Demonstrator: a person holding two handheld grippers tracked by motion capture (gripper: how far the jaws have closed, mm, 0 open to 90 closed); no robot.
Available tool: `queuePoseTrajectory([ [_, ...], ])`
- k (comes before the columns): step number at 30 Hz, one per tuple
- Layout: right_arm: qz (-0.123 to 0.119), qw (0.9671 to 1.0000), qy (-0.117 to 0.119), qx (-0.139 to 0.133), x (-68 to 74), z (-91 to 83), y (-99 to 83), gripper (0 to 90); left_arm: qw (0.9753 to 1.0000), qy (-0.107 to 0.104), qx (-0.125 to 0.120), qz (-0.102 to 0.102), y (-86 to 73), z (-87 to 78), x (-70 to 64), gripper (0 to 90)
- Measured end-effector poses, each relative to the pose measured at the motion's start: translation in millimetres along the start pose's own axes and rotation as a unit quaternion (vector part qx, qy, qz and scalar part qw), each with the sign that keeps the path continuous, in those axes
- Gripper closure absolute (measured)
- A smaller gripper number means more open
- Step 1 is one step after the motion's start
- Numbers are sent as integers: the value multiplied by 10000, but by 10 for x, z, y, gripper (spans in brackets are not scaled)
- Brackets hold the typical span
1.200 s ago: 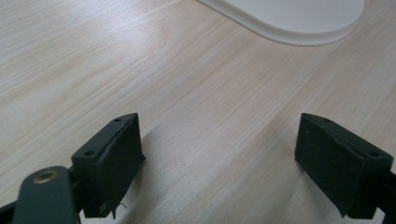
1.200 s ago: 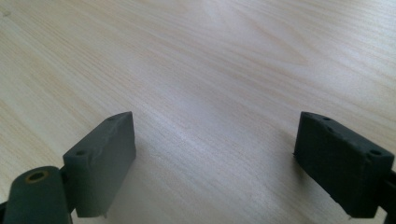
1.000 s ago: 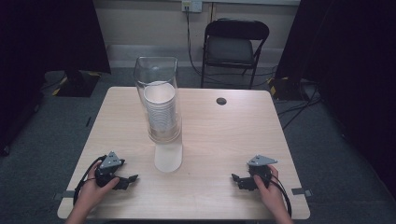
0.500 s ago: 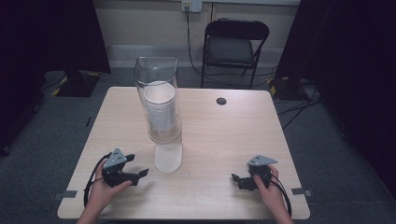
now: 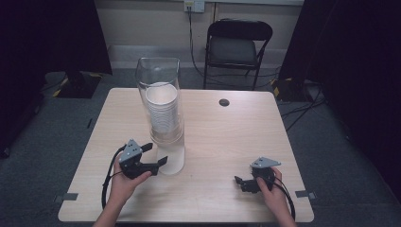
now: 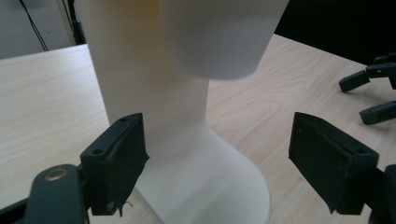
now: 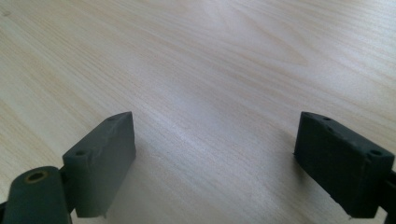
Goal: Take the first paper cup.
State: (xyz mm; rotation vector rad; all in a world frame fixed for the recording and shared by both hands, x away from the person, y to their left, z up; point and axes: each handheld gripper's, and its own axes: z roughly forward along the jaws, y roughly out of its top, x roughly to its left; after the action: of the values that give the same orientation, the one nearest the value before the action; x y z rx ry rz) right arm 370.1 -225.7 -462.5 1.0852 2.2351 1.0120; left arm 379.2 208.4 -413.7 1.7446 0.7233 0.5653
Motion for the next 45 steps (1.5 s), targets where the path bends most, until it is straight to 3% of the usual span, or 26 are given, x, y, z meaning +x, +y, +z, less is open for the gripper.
queuePoseTrajectory([
  [8,-2,10000,0,-2,0,0,0,119,9996,23,-268,108,161,81,-49,200],
  [9,-1,10000,1,-1,0,0,0,119,9995,29,-310,31,170,87,-56,209],
  [15,0,10000,0,-1,0,0,0,119,9994,80,-336,-28,199,136,-58,215],
  [22,-4,10000,0,-1,-1,0,0,119,9990,133,-418,85,283,196,-50,227],
  [31,-3,10000,1,-2,0,0,0,119,9984,293,-464,101,276,255,-68,264],
  [36,-2,10000,0,-1,0,0,0,120,9977,399,-480,265,272,274,-51,327],
  [45,-3,10000,0,-1,0,0,0,119,9974,364,-524,347,252,281,-47,344],
])
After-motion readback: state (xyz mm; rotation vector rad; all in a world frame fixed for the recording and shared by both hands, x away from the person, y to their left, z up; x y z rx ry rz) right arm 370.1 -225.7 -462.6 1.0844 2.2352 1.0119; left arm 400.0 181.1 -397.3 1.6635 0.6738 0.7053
